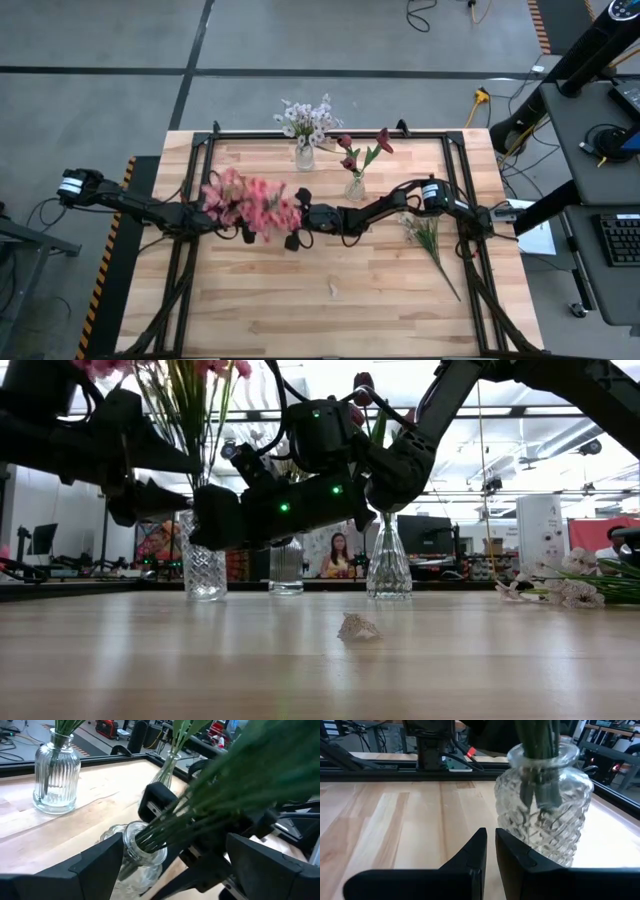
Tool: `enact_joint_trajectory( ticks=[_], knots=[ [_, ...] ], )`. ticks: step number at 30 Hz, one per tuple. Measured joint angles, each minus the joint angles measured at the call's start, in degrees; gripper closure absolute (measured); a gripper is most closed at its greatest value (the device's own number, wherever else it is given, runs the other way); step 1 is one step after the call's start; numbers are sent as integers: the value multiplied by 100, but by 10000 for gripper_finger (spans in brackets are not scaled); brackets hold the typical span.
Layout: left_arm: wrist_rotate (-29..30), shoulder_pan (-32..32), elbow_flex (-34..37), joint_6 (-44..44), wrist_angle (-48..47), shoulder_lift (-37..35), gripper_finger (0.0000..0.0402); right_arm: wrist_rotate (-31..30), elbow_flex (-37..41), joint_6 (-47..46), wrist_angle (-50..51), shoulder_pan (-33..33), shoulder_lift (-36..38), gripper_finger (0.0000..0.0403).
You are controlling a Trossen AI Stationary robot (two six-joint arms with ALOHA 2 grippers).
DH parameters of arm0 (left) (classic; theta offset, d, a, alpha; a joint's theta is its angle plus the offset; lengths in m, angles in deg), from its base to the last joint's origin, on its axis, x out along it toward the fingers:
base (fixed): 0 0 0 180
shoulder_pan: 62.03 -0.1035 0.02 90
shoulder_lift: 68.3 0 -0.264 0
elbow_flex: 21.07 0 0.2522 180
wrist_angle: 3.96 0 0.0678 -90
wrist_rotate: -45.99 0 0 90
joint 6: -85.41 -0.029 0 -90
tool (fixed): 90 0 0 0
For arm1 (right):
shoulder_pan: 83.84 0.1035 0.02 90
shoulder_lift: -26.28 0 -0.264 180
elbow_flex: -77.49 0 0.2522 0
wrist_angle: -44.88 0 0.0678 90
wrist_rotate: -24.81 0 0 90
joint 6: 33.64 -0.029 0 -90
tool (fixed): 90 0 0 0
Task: Sort flowers into vase by color
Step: Adjust the bottom left transparent vase
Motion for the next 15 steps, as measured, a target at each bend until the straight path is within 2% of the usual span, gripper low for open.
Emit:
enact_joint_trajectory(
  ticks=[15],
  knots=[
    [45, 0, -7, 109, 11, -77, 70, -40, -1, 28, -31, 4, 8, 369]
  ],
)
